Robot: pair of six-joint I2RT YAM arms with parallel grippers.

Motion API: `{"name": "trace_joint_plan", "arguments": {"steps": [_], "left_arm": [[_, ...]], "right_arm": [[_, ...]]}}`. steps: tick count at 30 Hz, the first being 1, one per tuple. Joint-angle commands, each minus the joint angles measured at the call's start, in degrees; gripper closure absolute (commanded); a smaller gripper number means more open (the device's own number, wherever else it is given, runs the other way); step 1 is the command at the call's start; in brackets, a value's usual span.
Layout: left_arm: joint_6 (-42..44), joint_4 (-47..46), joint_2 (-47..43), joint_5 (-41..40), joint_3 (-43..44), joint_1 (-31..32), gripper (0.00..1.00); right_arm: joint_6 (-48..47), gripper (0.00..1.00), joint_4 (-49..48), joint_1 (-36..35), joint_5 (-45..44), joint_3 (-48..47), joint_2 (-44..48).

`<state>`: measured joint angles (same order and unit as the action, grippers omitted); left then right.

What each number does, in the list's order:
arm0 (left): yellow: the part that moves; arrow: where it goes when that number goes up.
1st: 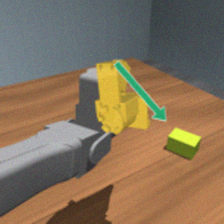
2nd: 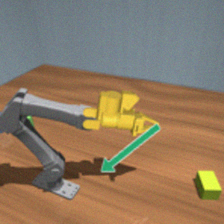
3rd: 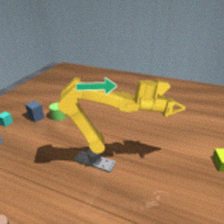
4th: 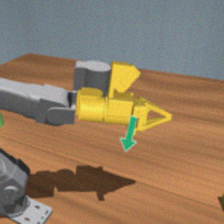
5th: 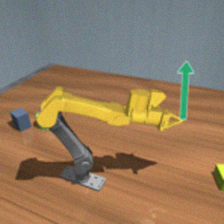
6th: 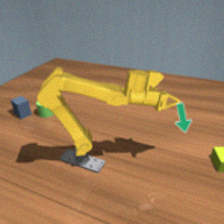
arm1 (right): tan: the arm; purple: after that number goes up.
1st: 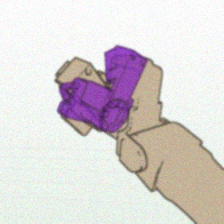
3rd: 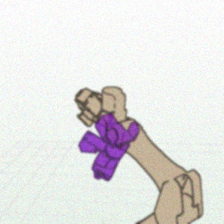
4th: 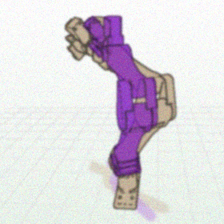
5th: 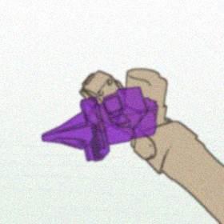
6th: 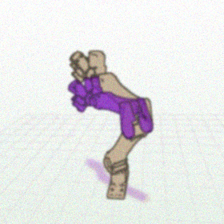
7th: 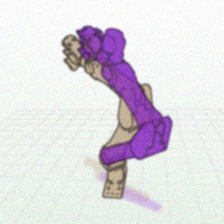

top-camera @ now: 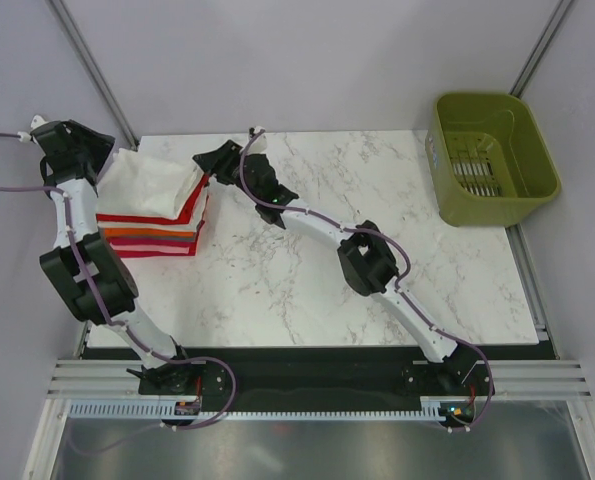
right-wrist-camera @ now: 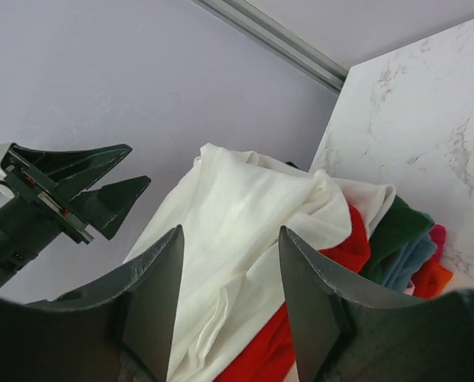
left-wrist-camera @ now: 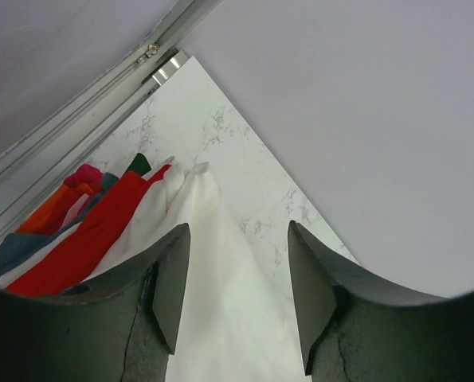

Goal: Fold and stack the t-shirts
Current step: Neatly place the folded tshirt to the corner

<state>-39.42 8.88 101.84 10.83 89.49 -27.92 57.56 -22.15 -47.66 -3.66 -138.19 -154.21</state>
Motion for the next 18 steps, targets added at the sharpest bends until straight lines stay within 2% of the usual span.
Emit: {"name": "trace_joint_plan", "arguments": {"steps": [1, 4, 7, 9, 10, 13, 14, 18], "left_arm": [[1.2, 0.0, -4.1, 0.2, 1.0, -0.3, 0.41], [2.2, 1.7, -7.5, -0.1, 0.9, -0.3, 0.41], [2.2, 2.9, -10.5, 1.4, 0.2, -0.2, 0.41], [1.2, 3.6, -11.5, 2.9, -0.8, -0.4, 0.44], [0.7, 3.6, -11.9, 3.6, -1.2, -0.3, 0.45], [-0.4, 4.7, -12.2, 5.9, -2.7, -0.4, 0.5], [-0.6, 5.5, -12.4, 6.0, -3.4, -0.3, 0.53], [-0.9, 6.6, -12.9, 4.3, -6.1, -0.4, 0.6]], "right_arm": [[-3.6, 0.43, -1.3, -0.4, 1.1, 0.6, 6.0], [-7.6, 0.46, 0.8, -1.4, 1.1, 3.0, 10.3], [-9.1, 0.56, 1.5, -2.3, 2.4, 5.9, 13.9], [-5.3, 0.71, 1.3, -2.6, 3.5, 5.9, 14.4], [-3.4, 0.83, 1.1, -2.7, 6.8, 5.7, 14.1], [2.4, 1.0, 3.7, -3.5, 8.8, 2.2, 12.3], [3.9, 1.0, 7.5, -3.8, 8.6, 0.2, 11.4], [14.0, 1.0, 7.1, -4.9, 11.4, 1.9, 11.0]]}}
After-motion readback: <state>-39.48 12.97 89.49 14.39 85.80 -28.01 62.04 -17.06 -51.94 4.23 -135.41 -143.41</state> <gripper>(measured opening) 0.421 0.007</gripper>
